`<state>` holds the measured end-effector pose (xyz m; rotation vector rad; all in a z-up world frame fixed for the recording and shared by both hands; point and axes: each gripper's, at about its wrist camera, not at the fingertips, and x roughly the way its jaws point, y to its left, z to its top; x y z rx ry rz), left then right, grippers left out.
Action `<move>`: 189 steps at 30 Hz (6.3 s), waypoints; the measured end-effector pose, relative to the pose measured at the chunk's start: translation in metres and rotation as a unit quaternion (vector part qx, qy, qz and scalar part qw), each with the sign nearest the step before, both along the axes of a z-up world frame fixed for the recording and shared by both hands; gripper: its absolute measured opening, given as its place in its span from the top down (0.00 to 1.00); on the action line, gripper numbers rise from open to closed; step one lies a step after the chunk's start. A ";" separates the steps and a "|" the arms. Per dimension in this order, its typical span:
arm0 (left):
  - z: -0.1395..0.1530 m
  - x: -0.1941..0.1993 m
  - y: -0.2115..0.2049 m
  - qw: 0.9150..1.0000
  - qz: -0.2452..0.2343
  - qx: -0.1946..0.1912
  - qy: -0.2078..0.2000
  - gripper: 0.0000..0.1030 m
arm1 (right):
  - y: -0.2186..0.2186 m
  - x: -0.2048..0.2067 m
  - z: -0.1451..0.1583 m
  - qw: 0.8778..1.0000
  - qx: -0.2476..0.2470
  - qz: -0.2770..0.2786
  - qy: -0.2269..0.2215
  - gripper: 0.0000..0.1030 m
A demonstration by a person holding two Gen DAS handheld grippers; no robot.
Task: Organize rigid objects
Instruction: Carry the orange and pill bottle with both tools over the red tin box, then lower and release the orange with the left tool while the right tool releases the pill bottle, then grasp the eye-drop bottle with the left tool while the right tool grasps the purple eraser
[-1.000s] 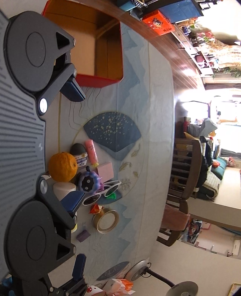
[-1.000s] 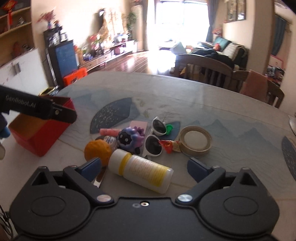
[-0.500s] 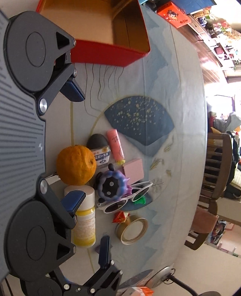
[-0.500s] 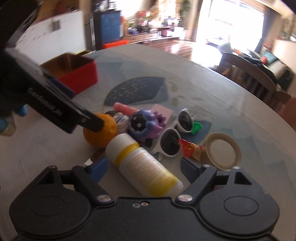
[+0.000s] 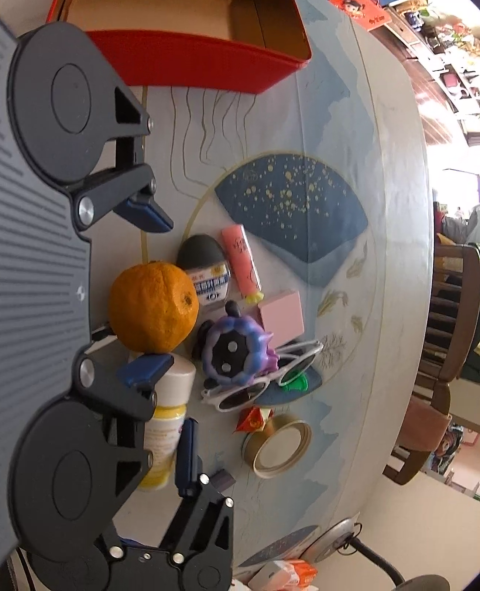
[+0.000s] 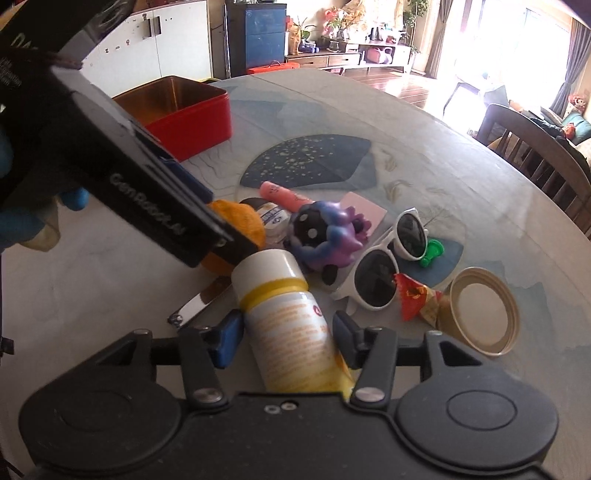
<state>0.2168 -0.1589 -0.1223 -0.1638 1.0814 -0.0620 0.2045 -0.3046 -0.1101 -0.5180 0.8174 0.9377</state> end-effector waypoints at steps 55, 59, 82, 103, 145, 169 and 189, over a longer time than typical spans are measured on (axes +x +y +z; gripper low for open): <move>0.069 -0.088 0.174 0.995 0.084 0.005 -0.059 0.48 | 0.127 -0.054 0.097 0.983 0.108 -0.148 0.013 0.56; 0.071 -0.087 0.205 0.994 0.091 0.009 -0.064 0.48 | 0.152 -0.051 0.101 0.980 0.124 -0.154 0.018 0.56; 0.039 -0.039 0.277 0.995 0.084 0.026 -0.045 0.48 | 0.250 -0.018 0.041 0.968 0.090 -0.191 0.134 0.56; 0.014 -0.007 0.276 0.998 0.034 0.048 -0.032 0.48 | 0.274 0.005 0.029 0.971 0.054 -0.212 0.097 0.57; 0.078 -0.063 0.212 0.994 0.020 0.017 -0.110 0.22 | 0.152 -0.061 0.094 0.948 0.151 -0.280 0.030 0.11; 0.076 -0.056 0.095 0.993 0.018 0.027 -0.115 0.18 | -0.012 -0.052 0.075 0.927 0.136 -0.350 -0.016 0.00; 0.018 -0.008 0.020 0.997 0.013 0.044 -0.054 0.18 | -0.089 -0.013 0.027 0.931 0.080 -0.357 0.003 0.05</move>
